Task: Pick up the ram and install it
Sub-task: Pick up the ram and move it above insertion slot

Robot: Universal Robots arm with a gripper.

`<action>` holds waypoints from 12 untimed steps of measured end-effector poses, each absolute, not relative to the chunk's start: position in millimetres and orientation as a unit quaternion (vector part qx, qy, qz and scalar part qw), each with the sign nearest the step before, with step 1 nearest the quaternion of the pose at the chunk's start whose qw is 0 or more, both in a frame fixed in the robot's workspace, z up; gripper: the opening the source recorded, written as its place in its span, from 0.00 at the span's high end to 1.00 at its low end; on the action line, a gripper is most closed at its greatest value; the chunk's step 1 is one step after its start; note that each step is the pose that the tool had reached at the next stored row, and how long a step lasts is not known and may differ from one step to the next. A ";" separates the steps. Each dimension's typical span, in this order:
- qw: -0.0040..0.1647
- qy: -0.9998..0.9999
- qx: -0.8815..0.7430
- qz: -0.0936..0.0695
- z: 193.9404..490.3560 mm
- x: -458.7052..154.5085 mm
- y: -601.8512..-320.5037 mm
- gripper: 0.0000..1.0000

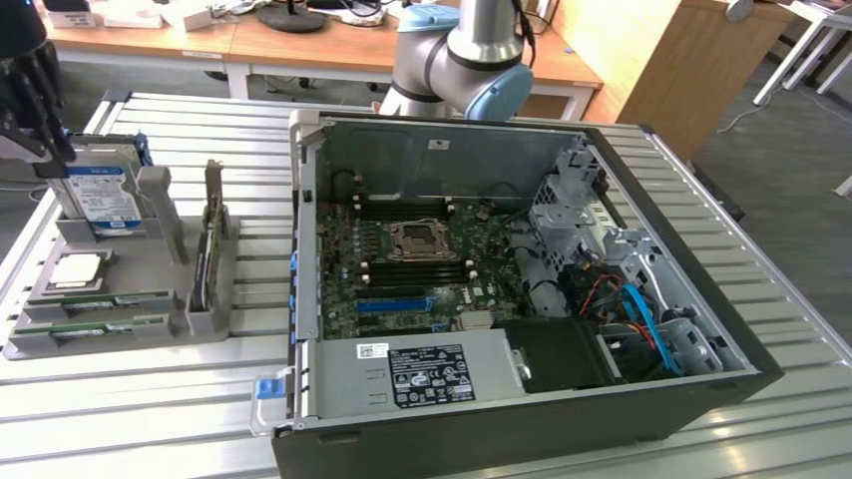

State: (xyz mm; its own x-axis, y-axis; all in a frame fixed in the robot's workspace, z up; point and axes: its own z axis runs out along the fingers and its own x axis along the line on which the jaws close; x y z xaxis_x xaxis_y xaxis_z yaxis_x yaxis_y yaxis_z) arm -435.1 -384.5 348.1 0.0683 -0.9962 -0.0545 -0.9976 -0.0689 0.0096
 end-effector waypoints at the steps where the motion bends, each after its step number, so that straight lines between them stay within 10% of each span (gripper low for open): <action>1: 0.015 0.682 -0.731 0.023 347.1 -435.1 -384.5 0.70; 12: 0.015 0.682 -0.731 0.023 337.6 -435.1 -384.5 0.70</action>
